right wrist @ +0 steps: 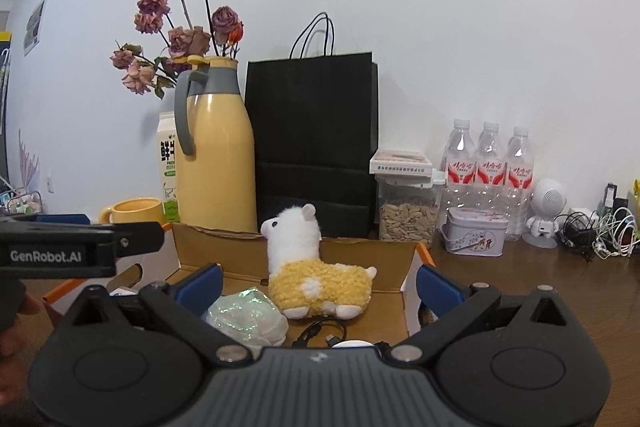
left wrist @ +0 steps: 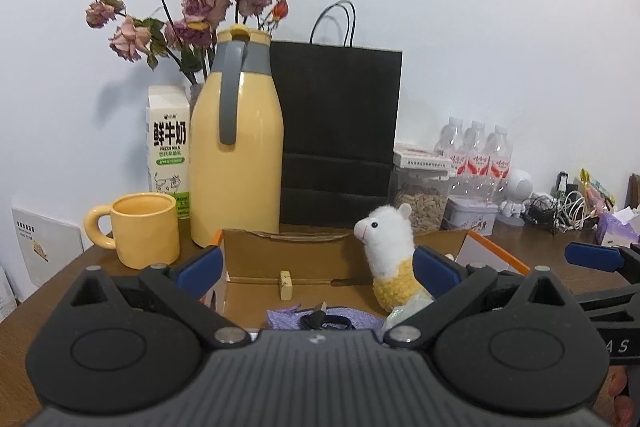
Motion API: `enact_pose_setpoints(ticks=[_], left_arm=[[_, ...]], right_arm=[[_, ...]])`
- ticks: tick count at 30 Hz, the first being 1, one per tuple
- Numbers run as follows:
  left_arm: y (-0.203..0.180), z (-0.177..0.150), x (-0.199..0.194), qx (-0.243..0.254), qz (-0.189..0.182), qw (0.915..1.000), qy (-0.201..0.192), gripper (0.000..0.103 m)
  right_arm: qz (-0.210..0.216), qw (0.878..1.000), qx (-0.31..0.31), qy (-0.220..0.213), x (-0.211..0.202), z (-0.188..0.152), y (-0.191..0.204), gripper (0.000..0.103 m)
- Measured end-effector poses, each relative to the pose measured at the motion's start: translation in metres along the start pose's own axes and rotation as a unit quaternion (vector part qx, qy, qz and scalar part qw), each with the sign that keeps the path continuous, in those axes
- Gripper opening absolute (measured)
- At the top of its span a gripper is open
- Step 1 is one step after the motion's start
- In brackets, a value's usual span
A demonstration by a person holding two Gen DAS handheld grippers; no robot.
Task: Organize objects
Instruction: 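Release the gold block into the box with the left gripper while the right gripper releases the cable inside, then grasp a white bottle cap on the table with the right gripper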
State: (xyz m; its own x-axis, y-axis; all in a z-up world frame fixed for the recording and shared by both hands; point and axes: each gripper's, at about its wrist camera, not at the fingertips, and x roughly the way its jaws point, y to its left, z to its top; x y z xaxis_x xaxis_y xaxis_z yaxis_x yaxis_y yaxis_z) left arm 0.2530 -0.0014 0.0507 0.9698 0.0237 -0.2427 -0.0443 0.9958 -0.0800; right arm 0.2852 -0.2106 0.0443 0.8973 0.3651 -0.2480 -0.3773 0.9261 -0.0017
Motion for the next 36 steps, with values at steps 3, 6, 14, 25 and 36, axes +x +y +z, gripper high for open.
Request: enact_pose_setpoints(ticks=[3, 6, 14, 25, 36], left_arm=[[0.001, -0.002, -0.009, 0.003, 0.002, 1.0000, -0.006, 0.103], [0.000, -0.007, -0.016, 0.010, 0.002, 0.9999, -0.005, 0.103], [0.002, -0.021, -0.040, 0.017, 0.006, 0.9998, 0.002, 0.103], [0.022, -0.037, -0.073, 0.025, 0.029, 0.9973, 0.063, 0.103], [0.045, -0.054, -0.098, 0.025, 0.053, 0.9926, 0.107, 0.103]], right_arm=[[-0.003, 1.000, 0.000, -0.007, -0.007, -0.001, -0.002, 0.103], [-0.008, 1.000, -0.003, -0.004, -0.012, -0.005, -0.003, 0.103], [-0.013, 1.000, -0.003, 0.010, -0.030, -0.017, -0.001, 0.103], [0.006, 0.996, -0.019, 0.084, -0.064, -0.044, -0.005, 0.103], [0.032, 0.983, -0.041, 0.177, -0.080, -0.078, 0.005, 0.103]])
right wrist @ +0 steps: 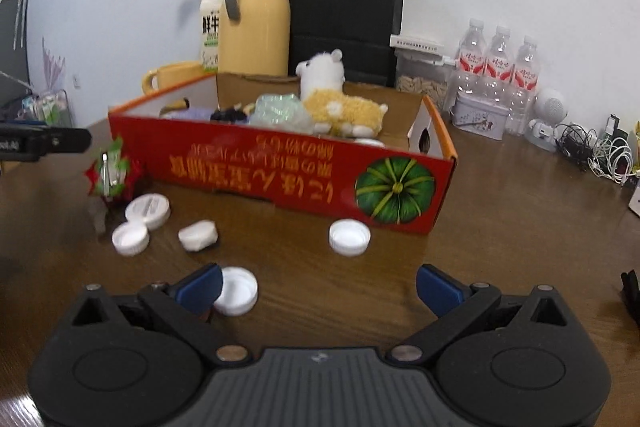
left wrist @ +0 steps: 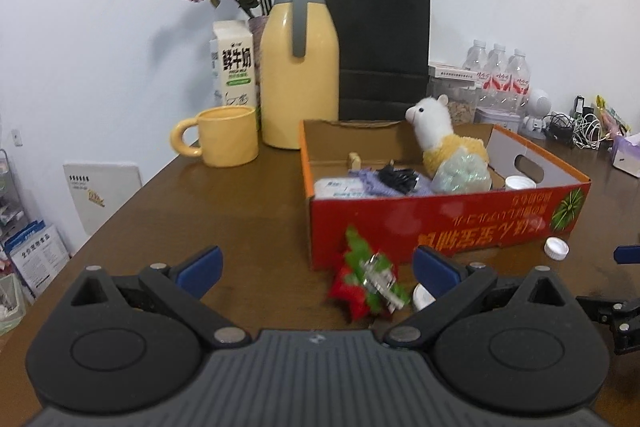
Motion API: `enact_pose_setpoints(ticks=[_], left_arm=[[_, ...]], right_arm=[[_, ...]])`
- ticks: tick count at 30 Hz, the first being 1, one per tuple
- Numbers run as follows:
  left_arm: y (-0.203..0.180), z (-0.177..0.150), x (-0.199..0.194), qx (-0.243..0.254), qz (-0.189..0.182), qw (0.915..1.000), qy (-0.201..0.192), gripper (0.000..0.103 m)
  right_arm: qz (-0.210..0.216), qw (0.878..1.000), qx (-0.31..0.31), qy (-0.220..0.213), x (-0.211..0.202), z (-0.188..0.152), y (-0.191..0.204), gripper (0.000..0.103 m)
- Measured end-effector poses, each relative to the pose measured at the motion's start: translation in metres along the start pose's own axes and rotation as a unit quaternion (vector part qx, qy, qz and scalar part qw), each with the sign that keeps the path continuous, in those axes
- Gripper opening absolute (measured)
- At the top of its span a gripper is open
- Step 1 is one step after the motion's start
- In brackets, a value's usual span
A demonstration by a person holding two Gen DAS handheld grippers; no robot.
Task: Organize objects
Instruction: 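Grasp a white bottle cap on the table with the right gripper, then grasp the red flower with green leaves with the left gripper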
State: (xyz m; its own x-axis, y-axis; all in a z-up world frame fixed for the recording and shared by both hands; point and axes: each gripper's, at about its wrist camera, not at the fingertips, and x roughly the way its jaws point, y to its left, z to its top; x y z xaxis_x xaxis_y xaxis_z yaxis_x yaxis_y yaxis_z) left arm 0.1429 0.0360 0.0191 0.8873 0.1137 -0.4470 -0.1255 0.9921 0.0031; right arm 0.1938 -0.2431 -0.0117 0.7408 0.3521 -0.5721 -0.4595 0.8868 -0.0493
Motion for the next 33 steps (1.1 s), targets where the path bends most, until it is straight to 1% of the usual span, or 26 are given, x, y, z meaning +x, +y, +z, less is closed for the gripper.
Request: enact_pose_setpoints(ticks=[4, 6, 8, 10, 11, 13, 14, 16, 17, 19, 24, 27, 30, 33], left_arm=[[0.008, -0.006, -0.009, -0.002, 0.003, 1.0000, 0.004, 0.103], [0.011, -0.007, -0.012, -0.004, 0.006, 1.0000, 0.005, 0.103], [0.013, -0.009, -0.014, -0.005, 0.007, 0.9999, 0.006, 0.103], [0.015, -0.010, -0.015, -0.006, 0.010, 0.9999, 0.007, 0.103], [0.016, -0.010, -0.015, -0.007, 0.010, 0.9999, 0.008, 0.103], [0.017, -0.011, -0.016, -0.008, 0.010, 0.9999, 0.009, 0.103], [0.017, -0.011, -0.016, -0.009, 0.009, 0.9999, 0.010, 0.103], [0.016, -0.013, -0.016, -0.008, 0.006, 0.9999, 0.013, 0.103], [0.016, -0.013, -0.015, -0.007, 0.006, 0.9999, 0.014, 0.103], [0.015, -0.015, -0.013, -0.006, 0.005, 0.9998, 0.018, 0.103], [0.011, -0.017, -0.008, -0.005, 0.003, 0.9997, 0.023, 0.103], [0.008, -0.018, -0.004, -0.004, 0.002, 0.9996, 0.027, 0.103], [0.005, -0.018, 0.001, -0.004, 0.001, 0.9996, 0.030, 0.103], [0.001, -0.017, 0.007, -0.007, 0.000, 0.9994, 0.033, 0.103]], right_arm=[[0.021, 1.000, 0.009, 0.018, 0.005, -0.002, 0.002, 0.103], [0.027, 0.999, 0.010, 0.017, 0.006, -0.001, 0.004, 0.102], [0.027, 0.999, 0.006, 0.021, 0.009, 0.000, 0.006, 0.097], [0.027, 0.999, 0.004, 0.028, 0.013, 0.002, 0.008, 0.085], [0.031, 0.999, 0.006, 0.028, 0.014, 0.002, 0.008, 0.084], [0.037, 0.999, 0.007, 0.026, 0.014, 0.004, 0.009, 0.071], [0.040, 0.999, 0.007, 0.024, 0.014, 0.004, 0.010, 0.067], [0.047, 0.999, 0.004, 0.020, 0.013, 0.005, 0.013, 0.051], [0.051, 0.999, 0.001, 0.018, 0.012, 0.005, 0.015, 0.046], [0.057, 0.998, -0.003, 0.015, 0.011, 0.005, 0.018, 0.027], [0.055, 0.998, -0.006, 0.011, 0.008, 0.005, 0.020, 0.027], [0.049, 0.999, 0.001, -0.004, 0.003, 0.004, 0.019, 0.027], [0.033, 0.999, 0.010, -0.027, -0.004, 0.004, 0.016, 0.027], [0.007, 0.998, 0.026, -0.059, -0.014, 0.002, 0.012, 0.027]])
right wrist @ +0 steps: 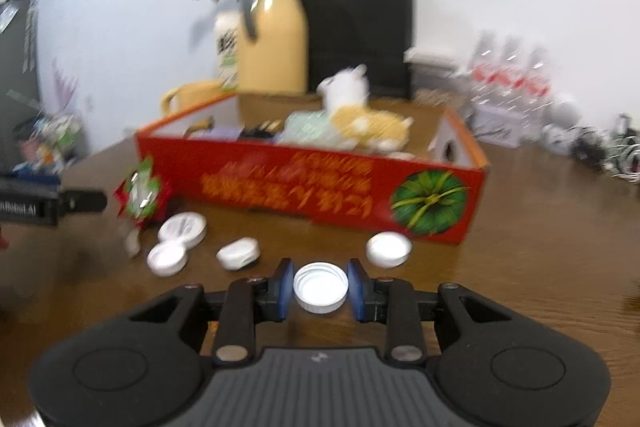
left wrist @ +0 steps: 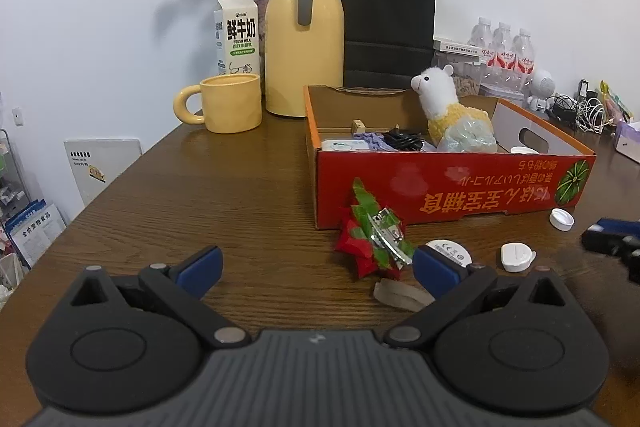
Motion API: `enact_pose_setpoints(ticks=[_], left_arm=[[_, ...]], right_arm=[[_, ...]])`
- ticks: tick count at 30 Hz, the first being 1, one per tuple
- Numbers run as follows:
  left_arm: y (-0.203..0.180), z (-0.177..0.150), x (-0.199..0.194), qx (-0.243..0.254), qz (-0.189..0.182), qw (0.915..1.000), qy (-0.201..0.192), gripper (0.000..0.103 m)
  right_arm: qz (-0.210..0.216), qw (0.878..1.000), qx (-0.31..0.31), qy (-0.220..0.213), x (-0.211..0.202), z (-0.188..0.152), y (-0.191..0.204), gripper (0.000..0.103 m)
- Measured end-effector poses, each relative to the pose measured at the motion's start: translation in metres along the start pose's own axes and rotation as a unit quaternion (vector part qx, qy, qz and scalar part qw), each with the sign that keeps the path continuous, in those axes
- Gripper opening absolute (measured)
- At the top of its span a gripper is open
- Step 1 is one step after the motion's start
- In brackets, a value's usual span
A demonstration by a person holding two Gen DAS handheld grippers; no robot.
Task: Organize objects
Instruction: 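Grasp the red flower with green leaves with the left gripper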
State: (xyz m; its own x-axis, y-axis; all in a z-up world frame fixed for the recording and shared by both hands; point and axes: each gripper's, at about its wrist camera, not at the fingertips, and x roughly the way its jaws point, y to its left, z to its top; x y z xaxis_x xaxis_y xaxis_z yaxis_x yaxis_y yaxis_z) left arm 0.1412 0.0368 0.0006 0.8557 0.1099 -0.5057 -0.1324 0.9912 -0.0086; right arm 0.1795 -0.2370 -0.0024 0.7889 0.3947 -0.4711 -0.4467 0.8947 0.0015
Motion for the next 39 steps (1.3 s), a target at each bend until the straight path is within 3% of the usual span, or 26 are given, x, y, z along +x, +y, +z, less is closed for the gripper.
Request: enact_pose_setpoints(ticks=[6, 16, 19, 21, 22, 24, 25, 39], left_arm=[[-0.010, 0.008, 0.015, 0.003, 0.001, 1.0000, 0.007, 0.103], [-0.019, 0.020, 0.049, -0.018, 0.017, 0.9987, 0.046, 0.103], [-0.019, 0.020, 0.055, -0.025, 0.006, 0.9983, 0.051, 0.103], [-0.022, 0.020, 0.054, -0.023, 0.001, 0.9986, 0.047, 0.096], [-0.023, 0.020, 0.053, -0.021, -0.002, 0.9987, 0.046, 0.087], [-0.026, 0.019, 0.054, -0.018, -0.006, 0.9986, 0.050, 0.063], [-0.027, 0.018, 0.055, -0.018, -0.009, 0.9983, 0.054, 0.045], [-0.030, 0.024, 0.009, -0.019, -0.031, 0.9991, -0.023, 0.042]], right_arm=[[-0.040, 0.998, 0.019, -0.051, -0.016, -0.001, -0.007, 0.027], [-0.042, 0.998, 0.019, -0.054, -0.018, -0.001, -0.008, 0.027], [-0.041, 0.998, 0.017, -0.054, -0.018, -0.001, -0.009, 0.027], [-0.041, 0.998, 0.017, -0.054, -0.018, -0.001, -0.009, 0.027], [-0.041, 0.998, 0.017, -0.054, -0.018, -0.001, -0.009, 0.027], [-0.041, 0.998, 0.017, -0.054, -0.019, -0.001, -0.008, 0.027], [-0.041, 0.998, 0.017, -0.054, -0.019, -0.001, -0.008, 0.027], [-0.041, 0.997, 0.010, -0.064, -0.020, -0.001, -0.005, 0.027]])
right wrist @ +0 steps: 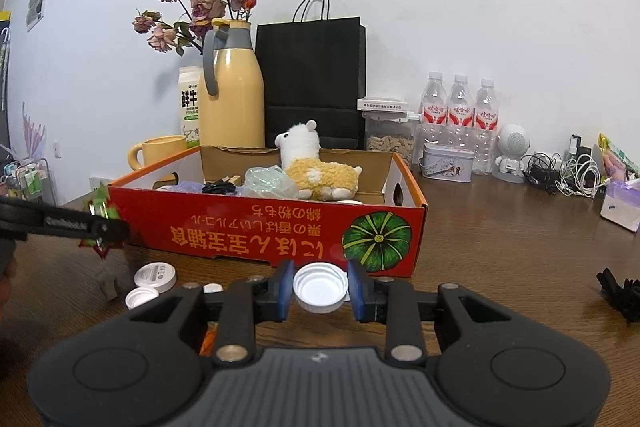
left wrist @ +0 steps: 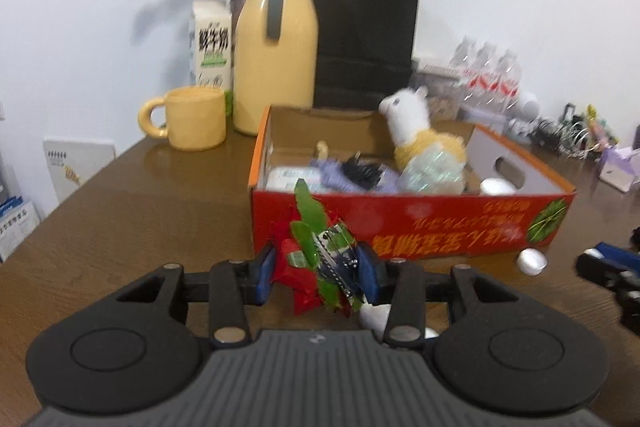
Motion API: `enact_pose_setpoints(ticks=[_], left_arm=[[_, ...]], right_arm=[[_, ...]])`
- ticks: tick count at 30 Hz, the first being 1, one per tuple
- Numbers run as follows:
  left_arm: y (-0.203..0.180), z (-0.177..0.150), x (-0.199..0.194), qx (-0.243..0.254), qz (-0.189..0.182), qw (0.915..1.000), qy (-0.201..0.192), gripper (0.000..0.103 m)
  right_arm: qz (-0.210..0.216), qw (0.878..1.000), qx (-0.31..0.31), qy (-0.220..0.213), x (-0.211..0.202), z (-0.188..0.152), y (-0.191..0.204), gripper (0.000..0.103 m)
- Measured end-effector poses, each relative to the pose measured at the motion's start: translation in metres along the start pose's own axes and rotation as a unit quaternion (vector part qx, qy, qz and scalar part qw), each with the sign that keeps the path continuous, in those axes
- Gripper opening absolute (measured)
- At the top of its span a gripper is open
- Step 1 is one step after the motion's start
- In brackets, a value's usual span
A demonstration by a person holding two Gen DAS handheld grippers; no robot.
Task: Organize objects
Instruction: 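Grasp the red flower with green leaves with the left gripper, then lower the red flower into the box with the left gripper while the right gripper lowers the cap inside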
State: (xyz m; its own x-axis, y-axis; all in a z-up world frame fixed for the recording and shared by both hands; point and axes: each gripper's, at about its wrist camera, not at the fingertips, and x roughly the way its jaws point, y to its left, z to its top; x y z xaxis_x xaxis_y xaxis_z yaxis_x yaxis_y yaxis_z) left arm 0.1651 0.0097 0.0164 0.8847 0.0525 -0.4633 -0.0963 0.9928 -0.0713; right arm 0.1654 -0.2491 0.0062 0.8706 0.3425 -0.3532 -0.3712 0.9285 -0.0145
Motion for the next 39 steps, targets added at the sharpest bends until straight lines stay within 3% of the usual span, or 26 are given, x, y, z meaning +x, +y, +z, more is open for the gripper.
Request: enact_pose_setpoints(ticks=[9, 21, 29, 39], left_arm=[[-0.015, 0.028, -0.013, 0.019, -0.026, 0.9985, -0.044, 0.042], [-0.032, 0.066, 0.013, 0.020, -0.036, 0.9960, -0.080, 0.042], [-0.041, 0.084, 0.058, 0.013, -0.020, 0.9970, -0.073, 0.042], [-0.037, 0.076, 0.105, 0.006, 0.001, 0.9995, -0.029, 0.042]], right_arm=[[0.017, 0.999, -0.025, -0.024, 0.009, 0.025, 0.011, 0.027], [0.017, 0.997, -0.037, -0.064, 0.054, 0.081, 0.022, 0.027], [0.000, 0.999, -0.015, -0.050, 0.110, 0.095, 0.015, 0.027], [0.004, 1.000, 0.018, 0.005, 0.147, 0.077, -0.002, 0.027]])
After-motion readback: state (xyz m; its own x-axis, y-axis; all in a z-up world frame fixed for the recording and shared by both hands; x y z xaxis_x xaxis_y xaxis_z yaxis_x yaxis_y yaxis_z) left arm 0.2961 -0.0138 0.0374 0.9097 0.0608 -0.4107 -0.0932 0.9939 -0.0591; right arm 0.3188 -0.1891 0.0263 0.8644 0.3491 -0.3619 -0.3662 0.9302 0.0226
